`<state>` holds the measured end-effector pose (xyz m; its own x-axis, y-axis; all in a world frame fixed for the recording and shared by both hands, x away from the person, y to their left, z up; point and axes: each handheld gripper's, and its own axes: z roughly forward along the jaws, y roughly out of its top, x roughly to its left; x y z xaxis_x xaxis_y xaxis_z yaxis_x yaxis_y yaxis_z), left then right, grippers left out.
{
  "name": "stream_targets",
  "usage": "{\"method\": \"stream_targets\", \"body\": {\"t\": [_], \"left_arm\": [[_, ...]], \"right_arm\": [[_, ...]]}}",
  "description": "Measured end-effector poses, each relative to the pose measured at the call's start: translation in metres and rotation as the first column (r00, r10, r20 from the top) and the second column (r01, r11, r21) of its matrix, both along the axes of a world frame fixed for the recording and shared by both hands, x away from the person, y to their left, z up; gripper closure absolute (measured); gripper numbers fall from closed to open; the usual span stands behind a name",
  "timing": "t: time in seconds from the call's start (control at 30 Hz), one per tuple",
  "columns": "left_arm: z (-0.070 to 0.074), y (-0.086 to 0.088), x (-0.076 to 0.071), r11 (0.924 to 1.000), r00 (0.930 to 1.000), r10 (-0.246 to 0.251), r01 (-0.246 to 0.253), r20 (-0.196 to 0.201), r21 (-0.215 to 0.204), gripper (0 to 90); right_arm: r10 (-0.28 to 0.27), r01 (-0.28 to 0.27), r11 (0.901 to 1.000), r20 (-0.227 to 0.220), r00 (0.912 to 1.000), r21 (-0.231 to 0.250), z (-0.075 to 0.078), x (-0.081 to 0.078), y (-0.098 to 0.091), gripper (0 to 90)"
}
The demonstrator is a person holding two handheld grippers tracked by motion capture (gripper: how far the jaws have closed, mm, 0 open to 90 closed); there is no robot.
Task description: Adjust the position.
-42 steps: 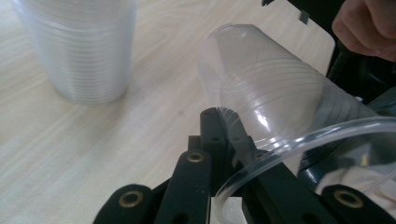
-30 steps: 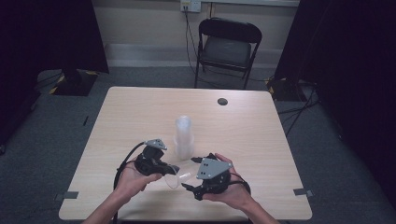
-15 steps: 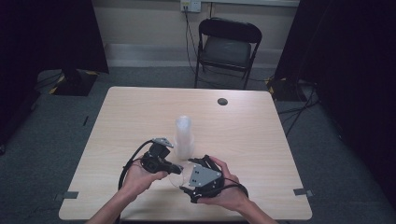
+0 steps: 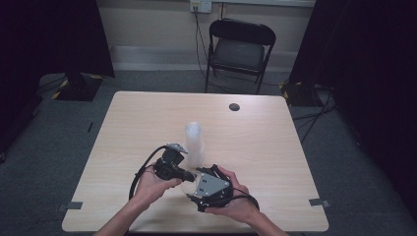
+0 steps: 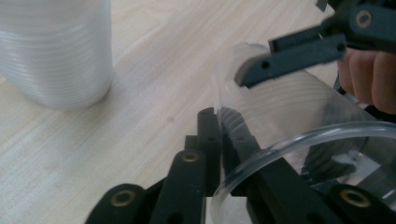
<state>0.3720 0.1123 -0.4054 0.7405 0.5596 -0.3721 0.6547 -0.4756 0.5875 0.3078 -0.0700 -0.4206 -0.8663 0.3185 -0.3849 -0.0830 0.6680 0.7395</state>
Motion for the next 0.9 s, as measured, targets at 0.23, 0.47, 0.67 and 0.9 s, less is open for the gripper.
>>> {"method": "stream_targets", "body": {"t": [0.23, 0.47, 0.67, 0.9], "left_arm": [[0.001, -0.002, 0.001, 0.9998, 0.9999, 0.006, -0.006, 0.009, -0.019, 81.0], [0.003, 0.001, -0.001, 0.9993, 0.9987, 0.034, -0.034, 0.038, -0.018, 73.5], [0.004, 0.003, -0.002, 0.9983, 0.9971, 0.048, -0.046, 0.059, -0.034, 68.0], [0.004, 0.004, -0.004, 0.9969, 0.9935, 0.056, -0.05, 0.099, -0.061, 64.3]], "right_arm": [[-0.003, 0.005, 0.9995, -0.05, 0.9988, 0.032, 0.001, 0.002, -0.005, 25.2], [-0.031, 0.036, 0.9976, -0.089, 0.9956, 0.059, -0.001, 0.008, -0.009, 25.3], [-0.048, 0.06, 0.9937, -0.12, 0.9916, 0.095, -0.001, 0.011, -0.015, 25.4], [-0.065, 0.083, 0.9898, -0.152, 0.9862, 0.116, -0.003, 0.015, -0.019, 25.6]]}}
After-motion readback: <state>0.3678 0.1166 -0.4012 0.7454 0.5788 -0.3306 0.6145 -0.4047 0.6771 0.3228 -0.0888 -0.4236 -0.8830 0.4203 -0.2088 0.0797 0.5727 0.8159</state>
